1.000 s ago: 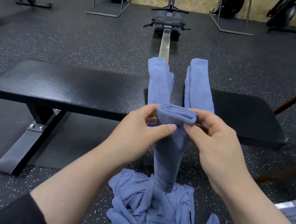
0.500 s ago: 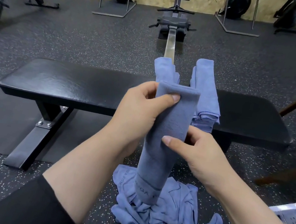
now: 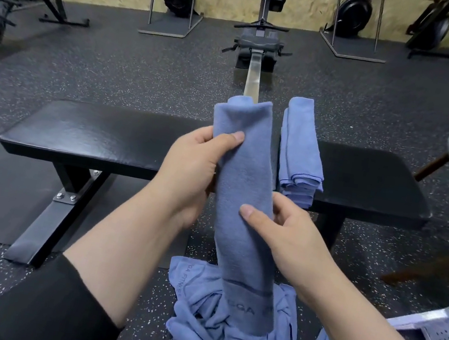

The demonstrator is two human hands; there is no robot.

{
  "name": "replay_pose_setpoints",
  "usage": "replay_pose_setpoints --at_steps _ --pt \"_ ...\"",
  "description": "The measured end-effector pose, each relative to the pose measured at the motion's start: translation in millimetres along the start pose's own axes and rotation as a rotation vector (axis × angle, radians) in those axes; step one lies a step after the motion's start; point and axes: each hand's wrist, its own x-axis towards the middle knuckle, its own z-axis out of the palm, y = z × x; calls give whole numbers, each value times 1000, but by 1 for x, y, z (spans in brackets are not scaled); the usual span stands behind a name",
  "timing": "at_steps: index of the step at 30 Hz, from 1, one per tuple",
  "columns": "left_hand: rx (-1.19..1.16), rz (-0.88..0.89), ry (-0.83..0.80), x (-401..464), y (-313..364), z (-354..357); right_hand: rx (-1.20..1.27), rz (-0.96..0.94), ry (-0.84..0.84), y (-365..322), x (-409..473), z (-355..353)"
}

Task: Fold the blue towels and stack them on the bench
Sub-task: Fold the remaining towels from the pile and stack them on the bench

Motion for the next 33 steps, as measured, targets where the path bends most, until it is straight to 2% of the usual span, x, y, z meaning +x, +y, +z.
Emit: replay_pose_setpoints --at_steps 6,10,17,23,33 --pt "10 -18 88 22 32 10 16 68 -121 -2 -9 -8" --pt "-45 5 97 47 56 20 31 76 -121 -3 -8 -10" --pt "4 -31 117 122 69 54 142 98 67 -6 5 -30" --pt "128 -71 152 184 56 84 219 109 158 -2 14 -58" --pt "191 -96 65 244 25 166 237 43 339 -6 25 -122"
